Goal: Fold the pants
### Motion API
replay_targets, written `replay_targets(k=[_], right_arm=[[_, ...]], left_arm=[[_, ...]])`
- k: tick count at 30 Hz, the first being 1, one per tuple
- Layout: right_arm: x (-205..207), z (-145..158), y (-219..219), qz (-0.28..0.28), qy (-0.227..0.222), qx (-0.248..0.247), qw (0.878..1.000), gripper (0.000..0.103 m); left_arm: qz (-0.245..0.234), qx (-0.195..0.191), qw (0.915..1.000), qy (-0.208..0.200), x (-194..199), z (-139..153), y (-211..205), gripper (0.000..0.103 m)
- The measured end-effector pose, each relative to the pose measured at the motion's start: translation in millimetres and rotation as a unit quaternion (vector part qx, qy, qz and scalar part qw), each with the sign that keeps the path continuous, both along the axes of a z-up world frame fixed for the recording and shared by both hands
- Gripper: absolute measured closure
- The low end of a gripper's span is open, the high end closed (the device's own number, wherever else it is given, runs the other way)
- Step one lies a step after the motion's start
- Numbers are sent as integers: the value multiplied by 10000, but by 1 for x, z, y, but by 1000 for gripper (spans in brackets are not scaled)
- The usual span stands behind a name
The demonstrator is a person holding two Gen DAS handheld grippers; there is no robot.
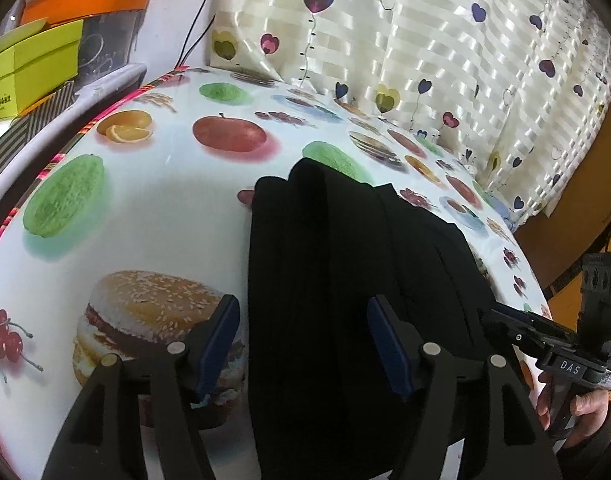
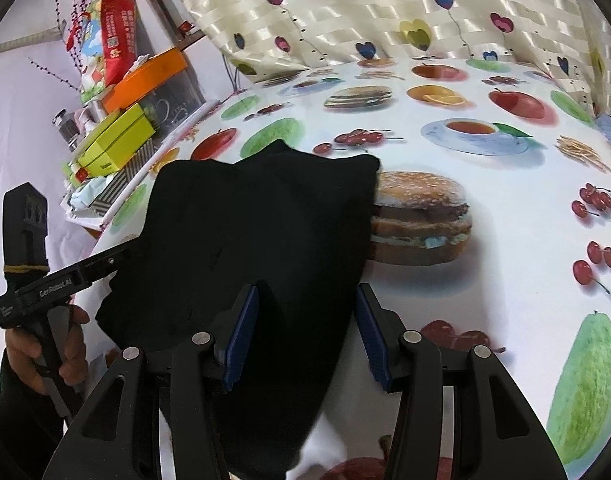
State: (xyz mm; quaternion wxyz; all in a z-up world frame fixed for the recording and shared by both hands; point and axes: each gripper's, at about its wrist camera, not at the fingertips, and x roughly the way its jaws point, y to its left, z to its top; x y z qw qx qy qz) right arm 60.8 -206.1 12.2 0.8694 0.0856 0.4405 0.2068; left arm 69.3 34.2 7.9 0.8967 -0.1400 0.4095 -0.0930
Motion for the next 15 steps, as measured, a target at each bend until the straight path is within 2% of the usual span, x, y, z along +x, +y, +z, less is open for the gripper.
replay_targets(k=[9,12,15], right_arm=[[13,-1,-1,-137,72,101,9998,52],[12,0,2,-178,125,122,9997,53],[6,0,7,-99,152,87,9998,68]], left_arm=[[-120,161,9998,-20,10,1,-8,35],[-105,219,9997,-41,7,2,-11,44],[-148,297,9994,-117,1,5,-16,58]])
